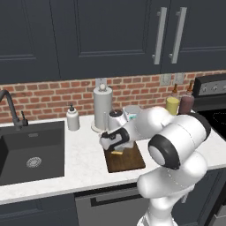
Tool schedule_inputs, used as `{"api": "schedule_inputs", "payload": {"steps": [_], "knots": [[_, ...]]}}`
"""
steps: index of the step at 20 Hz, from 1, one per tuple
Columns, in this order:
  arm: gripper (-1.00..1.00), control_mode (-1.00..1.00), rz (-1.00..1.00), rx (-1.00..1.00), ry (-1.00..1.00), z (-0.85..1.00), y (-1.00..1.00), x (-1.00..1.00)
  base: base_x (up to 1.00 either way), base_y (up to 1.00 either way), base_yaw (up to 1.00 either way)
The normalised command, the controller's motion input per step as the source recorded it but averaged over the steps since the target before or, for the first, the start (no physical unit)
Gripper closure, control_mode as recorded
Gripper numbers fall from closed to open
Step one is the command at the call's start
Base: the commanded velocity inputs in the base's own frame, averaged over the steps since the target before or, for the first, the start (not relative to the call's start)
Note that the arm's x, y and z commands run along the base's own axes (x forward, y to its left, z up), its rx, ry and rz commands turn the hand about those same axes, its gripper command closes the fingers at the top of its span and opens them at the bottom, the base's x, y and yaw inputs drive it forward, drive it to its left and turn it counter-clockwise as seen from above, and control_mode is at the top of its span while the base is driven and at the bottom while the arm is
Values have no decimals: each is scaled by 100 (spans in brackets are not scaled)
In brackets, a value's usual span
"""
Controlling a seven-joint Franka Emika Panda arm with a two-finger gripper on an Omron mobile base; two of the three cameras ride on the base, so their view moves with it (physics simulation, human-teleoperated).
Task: Pick up the sponge from the counter and clean the cutting board by briefly scrubbing or pressing down on the cutting board. Once finished, release the sponge.
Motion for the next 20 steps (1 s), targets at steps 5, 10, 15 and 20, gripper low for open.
{"api": "schedule_inputs", "payload": {"steps": [5, 10, 15, 20], "knots": [[100, -100, -3, 0, 0, 0, -15, 59, 0, 0, 0], [100, -100, -5, 0, -1, 0, -28, 38, 0, 0, 0], [100, -100, -4, 0, -7, -2, -31, 19, 0, 0, 0], [100, -100, -1, 0, -19, -10, -18, 1, 0, 0, 0]]}}
